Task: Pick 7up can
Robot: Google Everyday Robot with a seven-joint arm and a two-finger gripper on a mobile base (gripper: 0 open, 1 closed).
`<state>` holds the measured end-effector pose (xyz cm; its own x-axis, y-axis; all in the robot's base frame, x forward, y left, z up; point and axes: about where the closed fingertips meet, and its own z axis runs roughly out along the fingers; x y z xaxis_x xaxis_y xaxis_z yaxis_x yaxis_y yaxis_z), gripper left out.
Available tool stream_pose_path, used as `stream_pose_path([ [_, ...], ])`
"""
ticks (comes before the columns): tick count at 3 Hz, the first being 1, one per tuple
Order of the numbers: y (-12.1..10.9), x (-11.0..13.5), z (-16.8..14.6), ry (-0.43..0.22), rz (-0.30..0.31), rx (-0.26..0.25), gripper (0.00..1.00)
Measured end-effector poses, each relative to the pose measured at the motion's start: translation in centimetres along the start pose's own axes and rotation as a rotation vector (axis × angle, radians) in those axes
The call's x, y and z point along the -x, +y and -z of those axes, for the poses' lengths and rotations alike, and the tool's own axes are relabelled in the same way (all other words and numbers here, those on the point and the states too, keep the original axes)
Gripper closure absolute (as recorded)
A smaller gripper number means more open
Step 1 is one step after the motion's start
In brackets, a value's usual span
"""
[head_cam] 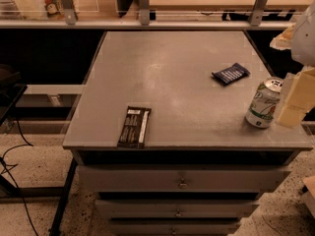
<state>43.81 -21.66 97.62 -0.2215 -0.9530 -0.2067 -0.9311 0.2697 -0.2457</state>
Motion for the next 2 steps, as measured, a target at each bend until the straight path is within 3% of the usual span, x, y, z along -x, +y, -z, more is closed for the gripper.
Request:
stream_pose_path([
  [2,-1.1,-0.6,-1.1,-0.015,-0.012,0.014,0.0],
])
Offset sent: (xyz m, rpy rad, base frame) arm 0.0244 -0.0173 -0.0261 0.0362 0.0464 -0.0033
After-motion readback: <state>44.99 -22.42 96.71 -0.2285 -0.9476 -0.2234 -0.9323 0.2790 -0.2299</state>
